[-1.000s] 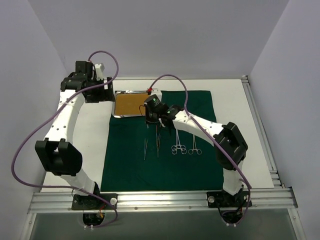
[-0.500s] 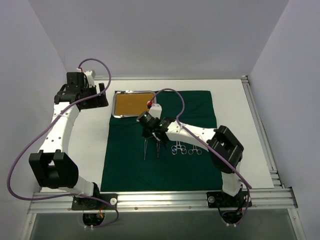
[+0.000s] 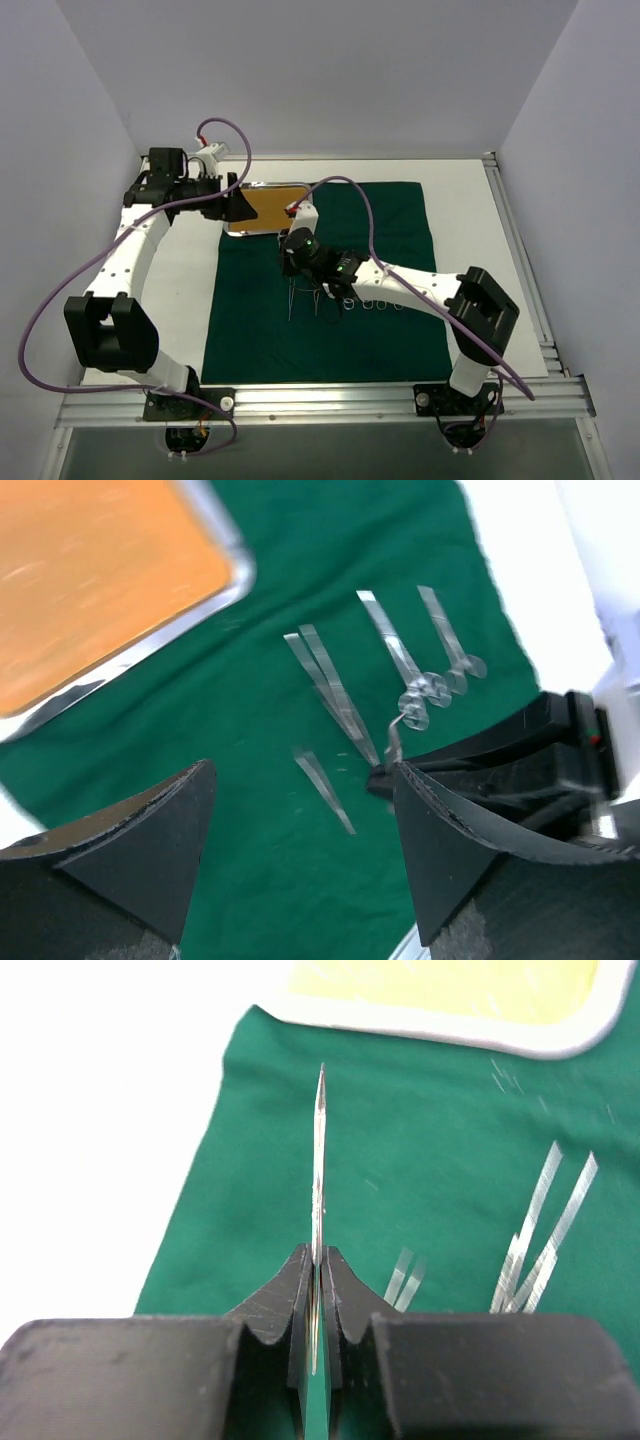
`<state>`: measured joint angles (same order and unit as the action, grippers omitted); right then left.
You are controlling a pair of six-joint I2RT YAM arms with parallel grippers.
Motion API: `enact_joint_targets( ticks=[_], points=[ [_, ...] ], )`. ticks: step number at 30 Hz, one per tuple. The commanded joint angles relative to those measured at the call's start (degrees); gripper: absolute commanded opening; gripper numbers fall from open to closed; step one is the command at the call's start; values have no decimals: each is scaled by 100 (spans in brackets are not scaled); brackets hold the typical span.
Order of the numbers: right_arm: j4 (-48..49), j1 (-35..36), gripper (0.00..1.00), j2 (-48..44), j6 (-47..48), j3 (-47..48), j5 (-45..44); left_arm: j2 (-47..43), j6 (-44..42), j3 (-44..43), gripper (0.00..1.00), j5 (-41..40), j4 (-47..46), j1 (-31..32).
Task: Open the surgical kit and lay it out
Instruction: Place the medical item in the surgical kit.
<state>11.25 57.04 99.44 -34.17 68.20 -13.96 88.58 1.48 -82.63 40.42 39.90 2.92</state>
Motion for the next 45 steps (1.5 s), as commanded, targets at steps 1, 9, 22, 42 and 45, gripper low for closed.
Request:
enact_joint_targets(
  ticks=[1, 9, 22, 42, 45],
  points=[
    [809, -43, 0, -408, 726, 35, 435, -33, -446, -262, 80, 1283, -378, 68],
    [1240, -342, 0, -574, 983, -44, 2019, 90, -1209, -60, 55, 2670, -388, 86],
    [1371, -553, 0, -847, 1246, 44, 2555, 195, -2362, -166, 58, 3683, 229, 33],
    [1828, -702, 2, -812, 931, -18, 3012, 204, -1765, -8, 2, 3841, -272, 113],
    [1802, -895, 39, -759, 755, -27, 3232, 187, -1774, 19, 2, 3929, -263, 121]
  ],
)
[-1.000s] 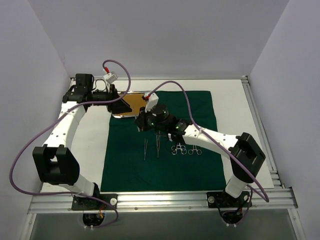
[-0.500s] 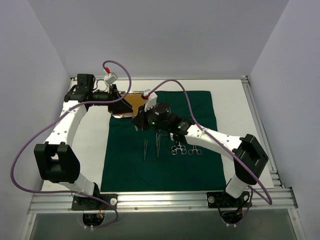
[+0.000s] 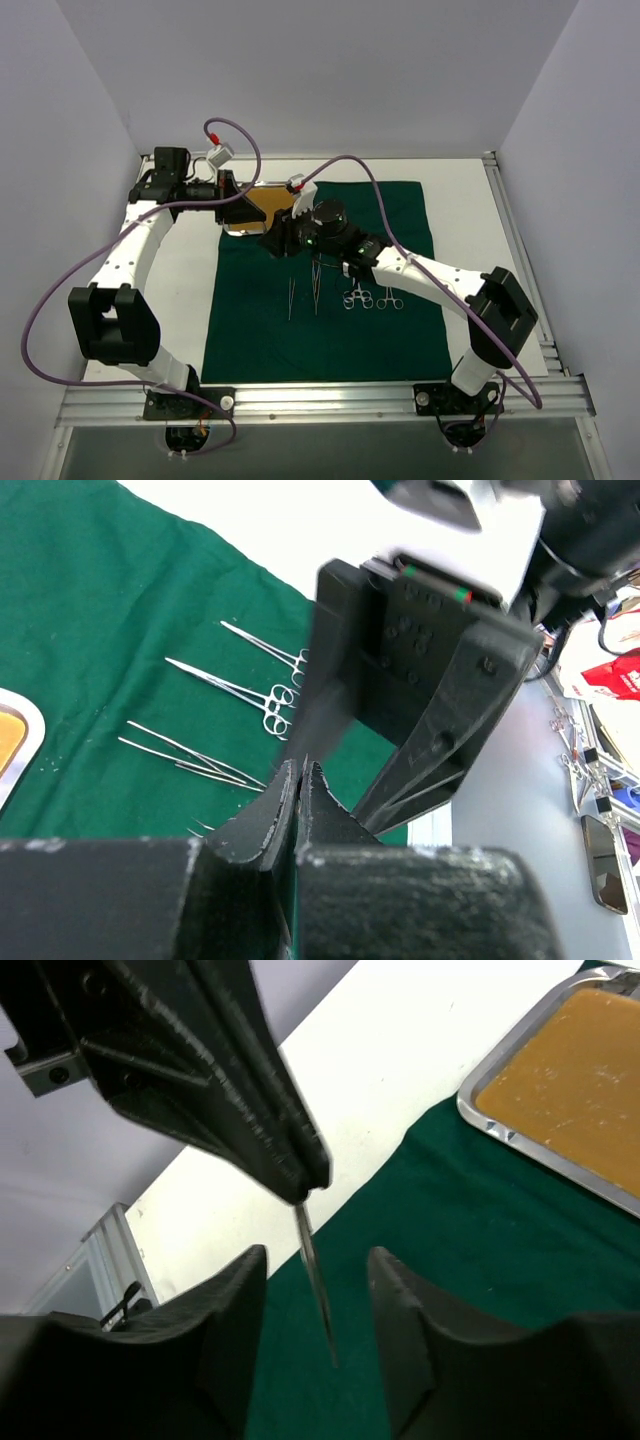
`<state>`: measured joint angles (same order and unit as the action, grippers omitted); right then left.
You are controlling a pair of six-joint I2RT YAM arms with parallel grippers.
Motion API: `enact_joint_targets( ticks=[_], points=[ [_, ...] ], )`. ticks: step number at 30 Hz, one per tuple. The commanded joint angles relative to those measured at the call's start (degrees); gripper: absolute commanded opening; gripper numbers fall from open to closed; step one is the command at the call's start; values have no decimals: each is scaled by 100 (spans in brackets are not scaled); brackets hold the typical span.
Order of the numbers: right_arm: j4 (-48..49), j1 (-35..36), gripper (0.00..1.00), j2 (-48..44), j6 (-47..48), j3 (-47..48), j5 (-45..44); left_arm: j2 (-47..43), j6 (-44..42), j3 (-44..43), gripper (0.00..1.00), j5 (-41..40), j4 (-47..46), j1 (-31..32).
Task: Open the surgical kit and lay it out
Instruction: Place the medical item in the surgical kit.
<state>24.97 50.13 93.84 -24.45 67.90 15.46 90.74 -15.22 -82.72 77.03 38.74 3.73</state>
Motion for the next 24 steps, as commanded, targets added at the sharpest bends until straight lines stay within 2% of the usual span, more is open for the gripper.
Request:
enact_joint_targets(
  ticks=[1, 6, 8, 9, 10, 14, 17, 18, 23, 24],
  points=[
    [412, -231, 43, -200, -271, 4, 299, -21, -112, 28, 2, 286, -156, 49],
    [228, -276, 43, -165, -183, 215, 326, 5, -139, 36, 2, 277, -130, 93],
    [227, -276, 37, -138, -166, 267, 378, 31, -34, 45, 2, 260, -200, 102],
    [219, -276, 30, -129, -166, 320, 396, 32, 36, 54, 2, 251, -261, 102],
    [210, -276, 27, -77, -157, 347, 466, 32, 89, 71, 2, 233, -314, 102],
    [210, -276, 25, 11, -174, 417, 580, 32, 257, 89, 2, 145, -473, 111],
    [262, -267, 13, 38, -201, 470, 616, 40, 274, 107, 2, 93, -473, 120],
    [263, -267, 0, 38, -210, 479, 607, 40, 283, 107, 2, 66, -481, 128],
    [158, -267, 0, 55, -227, 479, 546, 40, 475, 98, 2, 5, -595, 128],
    [105, -267, 0, 64, -236, 479, 424, 40, 572, 72, 5, -82, -639, 128]
  ],
)
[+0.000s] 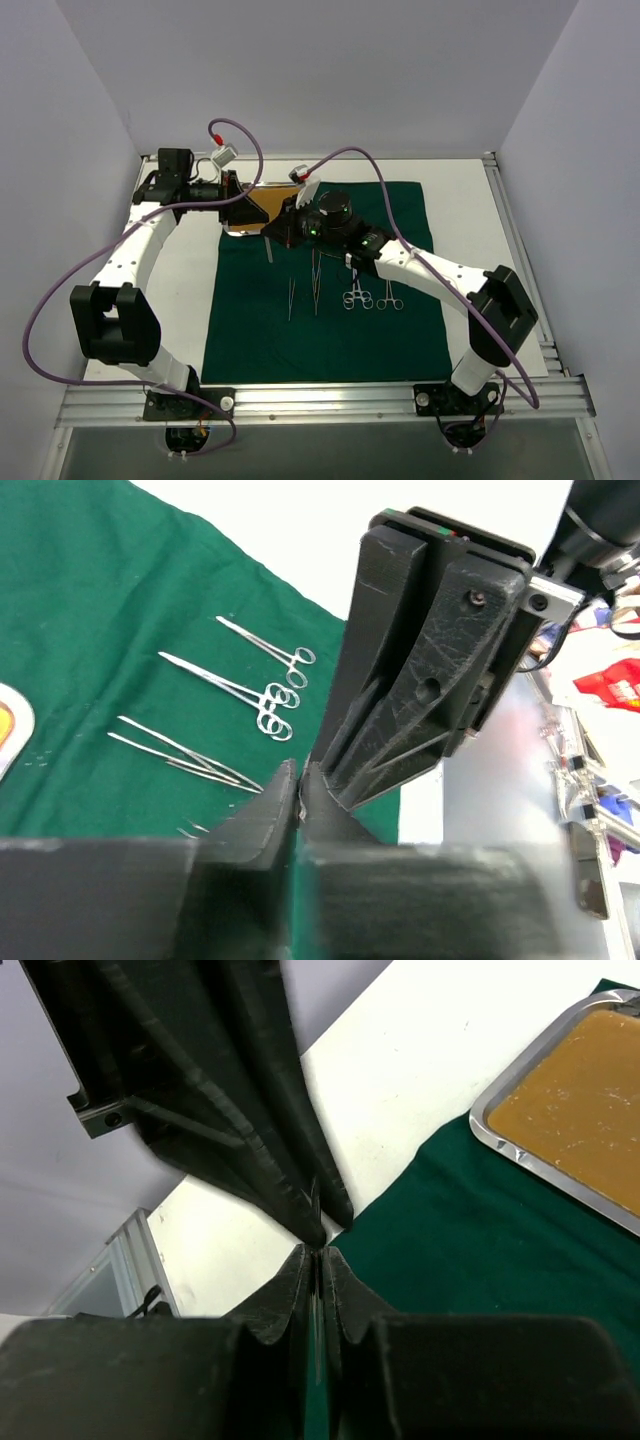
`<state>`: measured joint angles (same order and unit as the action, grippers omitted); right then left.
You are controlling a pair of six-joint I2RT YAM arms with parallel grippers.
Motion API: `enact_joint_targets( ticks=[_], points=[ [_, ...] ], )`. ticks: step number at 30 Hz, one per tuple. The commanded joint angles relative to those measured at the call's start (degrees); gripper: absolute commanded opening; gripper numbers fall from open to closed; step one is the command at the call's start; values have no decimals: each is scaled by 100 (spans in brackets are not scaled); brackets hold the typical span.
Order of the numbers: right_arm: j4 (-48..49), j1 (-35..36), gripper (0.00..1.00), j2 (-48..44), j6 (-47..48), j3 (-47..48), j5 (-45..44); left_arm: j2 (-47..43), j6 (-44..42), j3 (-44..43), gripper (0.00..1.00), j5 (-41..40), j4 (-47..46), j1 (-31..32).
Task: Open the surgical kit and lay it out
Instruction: Place the medical item in the surgical kit.
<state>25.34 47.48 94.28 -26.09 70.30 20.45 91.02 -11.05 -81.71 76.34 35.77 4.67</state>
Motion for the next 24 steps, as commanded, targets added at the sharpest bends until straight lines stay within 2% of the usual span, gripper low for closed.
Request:
enact_joint_targets(
  ticks=[1, 2, 3, 5, 7, 8, 10, 11, 12, 13, 15, 17, 24],
  points=[
    [6, -2, 0, 29, -124, 247, -180, 21, 277, -38, 37, -161, -456, 34],
    [-203, -2, 0, 38, -151, 273, -303, 21, 505, -38, 60, -511, -483, 34],
    [-353, -11, 0, 64, -186, 300, -670, 21, 568, -99, 95, -714, -483, 26],
    [-948, -11, 0, 99, -423, 439, -1216, 21, 578, -178, 94, -1423, -308, 8],
    [-1486, -2, 0, 213, -765, 554, -2243, 29, 604, -389, 94, -2145, 7, 8],
    [-1967, -2, 0, 292, -1141, 694, -2499, 90, 621, -494, 94, -2958, 174, 8],
    [-2418, 33, 0, 564, -1468, 888, -3026, 178, 630, -826, 94, -3806, 639, -10],
    [-3055, 59, 0, 687, -1826, 1167, -3220, 275, 639, -924, 94, -4184, 781, -36],
    [-3253, 94, 0, 941, -1891, 1292, -3353, 319, 665, -1004, 94, -4884, 939, -53],
    [-3638, 199, 0, 1074, -1917, 1432, -3546, 363, 700, -1100, 94, -5144, 993, -80],
    [-4027, 322, 0, 1485, -2084, 1888, -3784, 355, 736, -1101, 94, -5583, 1002, -176],
    [-4404, 472, 0, 1715, -2155, 2092, -3986, 267, 806, -988, 94, -5665, 906, -229],
    [-3994, 481, 0, 1857, -2656, 1566, -3776, 179, 806, -908, 94, -5568, 844, -256]
  ],
)
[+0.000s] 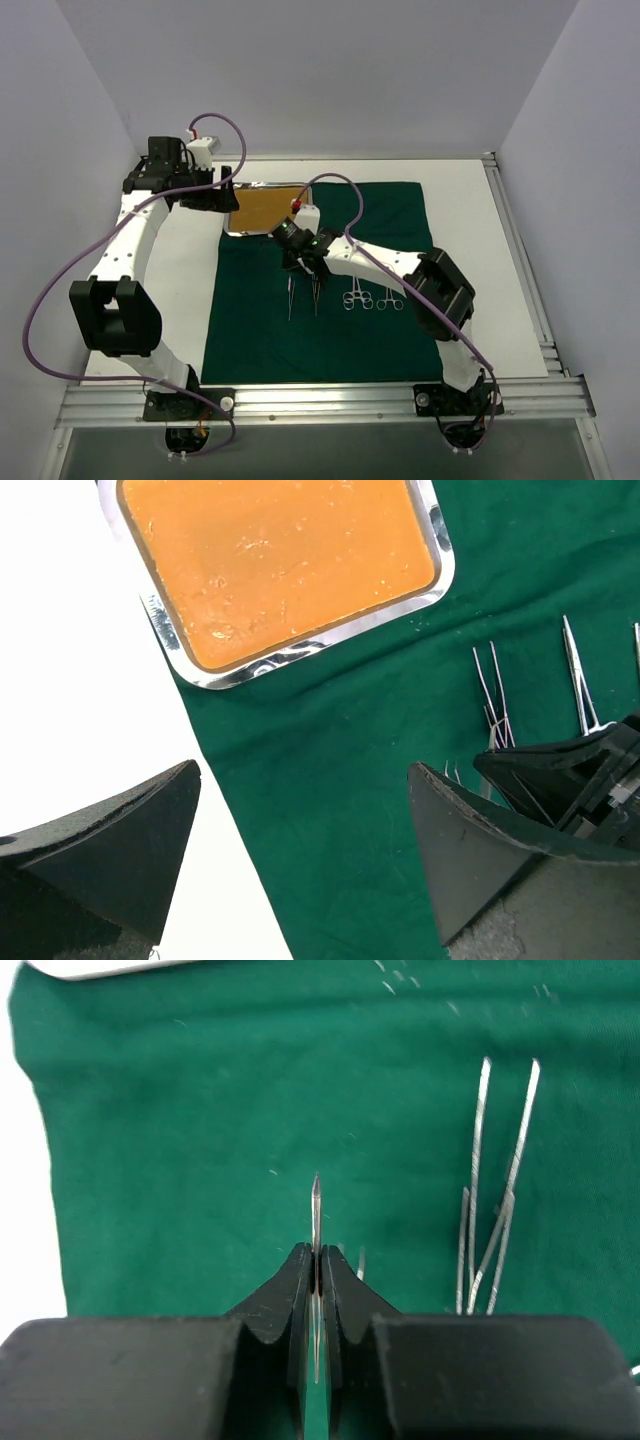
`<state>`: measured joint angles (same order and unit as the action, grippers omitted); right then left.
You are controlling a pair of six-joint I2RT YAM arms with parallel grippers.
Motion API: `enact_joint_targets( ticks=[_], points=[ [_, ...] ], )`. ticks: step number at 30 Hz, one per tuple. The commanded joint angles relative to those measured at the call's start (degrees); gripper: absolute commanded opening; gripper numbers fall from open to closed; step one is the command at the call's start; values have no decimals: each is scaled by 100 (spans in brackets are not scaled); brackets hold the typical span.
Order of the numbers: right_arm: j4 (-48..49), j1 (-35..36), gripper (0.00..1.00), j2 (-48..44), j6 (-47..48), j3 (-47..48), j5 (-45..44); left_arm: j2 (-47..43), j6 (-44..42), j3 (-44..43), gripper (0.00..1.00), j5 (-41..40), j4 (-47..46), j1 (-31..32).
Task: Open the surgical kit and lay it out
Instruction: Place the medical item in the surgical kit.
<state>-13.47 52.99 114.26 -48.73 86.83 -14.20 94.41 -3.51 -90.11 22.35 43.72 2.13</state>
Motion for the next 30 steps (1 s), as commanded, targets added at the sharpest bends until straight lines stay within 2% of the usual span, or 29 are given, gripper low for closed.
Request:
enact_joint_targets(
  ticks=[1, 30],
  points=[
    [-94, -87, 0, -123, -392, -70, -268, -142, 52, -69, 94, -126, 57, 7],
    [90, -369, 0, 545, -93, 291, 268, 77, 26, -33, 94, 50, 92, -2]
  ],
)
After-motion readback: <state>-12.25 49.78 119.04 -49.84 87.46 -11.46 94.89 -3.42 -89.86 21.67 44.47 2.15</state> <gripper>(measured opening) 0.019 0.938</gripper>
